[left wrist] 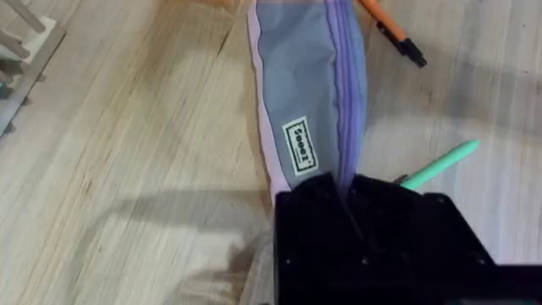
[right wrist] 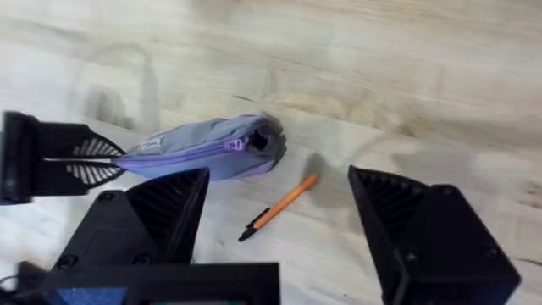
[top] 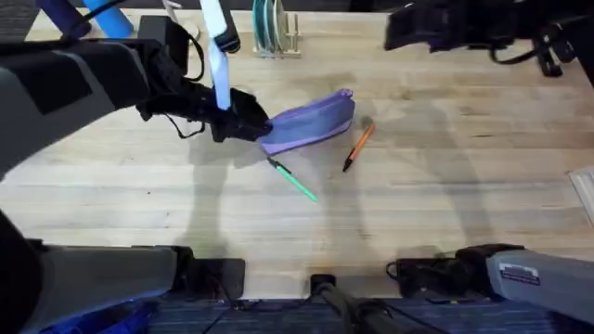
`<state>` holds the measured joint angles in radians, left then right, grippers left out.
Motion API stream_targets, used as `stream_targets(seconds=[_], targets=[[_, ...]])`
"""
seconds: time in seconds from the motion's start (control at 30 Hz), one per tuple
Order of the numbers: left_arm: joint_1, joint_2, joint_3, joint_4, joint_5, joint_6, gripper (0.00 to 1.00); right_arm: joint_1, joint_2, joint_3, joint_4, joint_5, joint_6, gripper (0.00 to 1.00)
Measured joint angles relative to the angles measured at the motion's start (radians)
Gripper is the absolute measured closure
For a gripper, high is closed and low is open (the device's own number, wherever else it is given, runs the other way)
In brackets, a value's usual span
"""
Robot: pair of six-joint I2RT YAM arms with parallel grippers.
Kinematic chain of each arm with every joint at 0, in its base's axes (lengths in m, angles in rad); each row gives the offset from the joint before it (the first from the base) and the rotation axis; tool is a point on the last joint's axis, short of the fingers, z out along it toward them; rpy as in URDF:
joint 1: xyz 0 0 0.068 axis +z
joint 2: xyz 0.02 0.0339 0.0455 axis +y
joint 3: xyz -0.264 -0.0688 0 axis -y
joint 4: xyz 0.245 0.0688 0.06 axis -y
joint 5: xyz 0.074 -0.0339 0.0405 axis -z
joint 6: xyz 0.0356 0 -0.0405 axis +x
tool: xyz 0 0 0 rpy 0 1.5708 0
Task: Unzip the bag, pick up the pens from the table one at a time and place them inside, then zip the bag closed.
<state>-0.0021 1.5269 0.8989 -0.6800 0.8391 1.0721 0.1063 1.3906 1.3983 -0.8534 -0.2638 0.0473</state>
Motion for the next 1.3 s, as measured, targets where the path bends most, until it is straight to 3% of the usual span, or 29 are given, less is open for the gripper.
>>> stream_targets(seconds=[0.13,0.17,0.3,0.83,1.3], targets=[[0.000,0.000,0.000,0.000,0.000,0.000,0.959,-0.130,0.018,0.000,-0.022,-0.163,-0.029,0.006],[0.000,0.000,0.000,0.000,0.000,0.000,0.959,-0.197,0.054,0.000,-0.051,-0.307,-0.065,0.006],[0.000,0.000,0.000,0.000,0.000,0.000,0.959,-0.224,0.211,0.000,-0.166,-0.495,-0.174,0.006],[0.000,0.000,0.000,0.000,0.000,0.000,0.959,-0.199,0.331,0.000,-0.156,-0.589,-0.199,0.006],[0.000,0.000,0.000,0.000,0.000,0.000,0.959,-0.144,0.331,0.000,-0.134,-0.499,-0.205,0.006]])
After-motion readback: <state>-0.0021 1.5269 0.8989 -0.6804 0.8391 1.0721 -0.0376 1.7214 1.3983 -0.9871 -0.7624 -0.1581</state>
